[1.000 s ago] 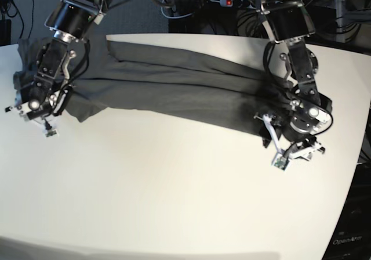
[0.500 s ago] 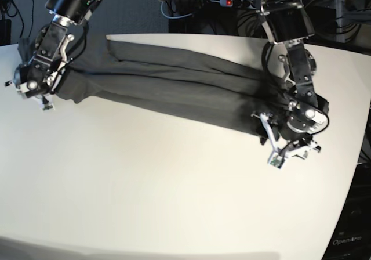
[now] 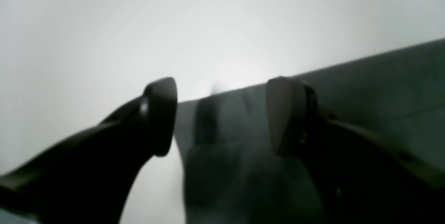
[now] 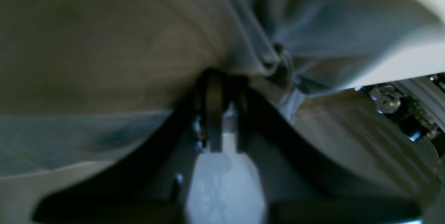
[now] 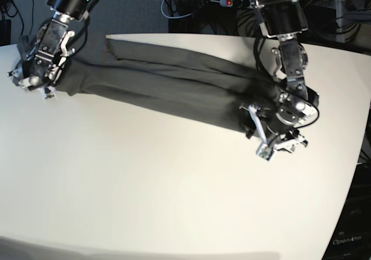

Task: Fold the T-shirt properly
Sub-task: 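Fold the held edge over again with both grippers toward the shirt's middle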

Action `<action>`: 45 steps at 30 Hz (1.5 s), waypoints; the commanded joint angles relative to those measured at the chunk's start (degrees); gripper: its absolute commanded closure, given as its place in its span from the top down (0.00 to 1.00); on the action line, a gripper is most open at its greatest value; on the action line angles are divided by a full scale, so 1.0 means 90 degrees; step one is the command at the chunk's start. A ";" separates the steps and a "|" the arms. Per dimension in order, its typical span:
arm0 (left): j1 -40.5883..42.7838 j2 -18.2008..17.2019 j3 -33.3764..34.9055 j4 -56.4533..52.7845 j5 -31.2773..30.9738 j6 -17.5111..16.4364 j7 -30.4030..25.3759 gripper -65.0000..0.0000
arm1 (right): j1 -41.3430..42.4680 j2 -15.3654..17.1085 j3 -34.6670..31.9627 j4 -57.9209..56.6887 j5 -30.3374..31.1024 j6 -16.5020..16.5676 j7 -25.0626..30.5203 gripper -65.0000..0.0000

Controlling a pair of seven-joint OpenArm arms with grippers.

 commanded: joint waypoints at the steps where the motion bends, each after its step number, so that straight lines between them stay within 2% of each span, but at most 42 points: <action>1: -0.0136 -0.0037 -0.0008 0.0130 -0.0100 0.0045 -0.0156 0.62 | 0.0066 0.0060 0.0004 0.0091 -0.0010 -0.0003 -0.0057 0.19; 6: -0.0136 -0.0018 -0.0017 0.0130 -0.0100 0.0045 -0.0165 0.62 | -0.0208 0.0060 0.0004 0.1166 -0.0010 -0.0003 -0.0057 0.45; 13: -0.0136 -0.0008 0.0012 0.0130 -0.0139 0.0045 -0.0175 0.62 | -0.0286 0.0109 -0.0006 0.1615 -0.0010 -0.0003 -0.0057 0.70; 17: -0.0126 -0.0057 -0.0008 0.0159 -0.0843 0.0045 -0.0175 0.62 | -0.0286 0.0148 -0.0006 0.1615 -0.0010 -0.0003 0.0280 0.81; 21: 0.0274 -0.0164 0.0012 0.0560 -0.1527 0.0045 -0.0234 0.62 | -0.0501 0.0246 0.0004 0.1625 -0.0010 -0.0003 0.1168 0.82; 22: 0.0469 -0.0203 0.0041 0.0706 -0.1702 0.0045 -0.0419 0.62 | -0.0589 0.0246 0.0004 0.1625 -0.0010 -0.0003 0.1501 0.82; 25: 0.1046 -0.0164 0.0041 0.0951 -0.1878 0.0045 -0.1494 0.62 | -0.0862 0.0236 0.0004 0.1625 -0.0010 -0.0003 0.2321 0.83; 27: 0.1407 -0.0096 -0.0017 0.1009 -0.1888 0.0045 -0.2246 0.62 | -0.1018 0.0207 0.0004 0.1615 -0.0010 -0.0003 0.2653 0.83; 29: 0.1583 0.0002 -0.0105 0.1009 -0.1849 0.0045 -0.2617 0.62 | -0.1096 0.0148 -0.0006 0.1615 -0.0010 -0.0003 0.2809 0.83; 32: 0.1632 0.0227 -0.0457 0.1058 -0.1820 0.0045 -0.2607 0.62 | -0.1116 0.0138 0.0004 0.1615 -0.0010 -0.0003 0.2839 0.83; 36: 0.1612 0.0295 -0.0574 0.1527 -0.1409 0.0045 -0.1699 0.62 | -0.1048 0.0109 0.0014 0.1625 -0.0010 -0.0003 0.2389 0.82; 39: 0.1661 0.0295 -0.0564 0.2103 -0.1351 0.0045 -0.1289 0.62 | -0.0911 0.0060 0.0190 0.1664 0.0029 -0.0003 0.2135 0.82; 45: 0.1905 0.0275 -0.0574 0.2826 -0.1312 0.0045 -0.0849 0.62 | -0.0471 -0.0546 0.1196 0.1742 0.0019 -0.0003 0.2087 0.82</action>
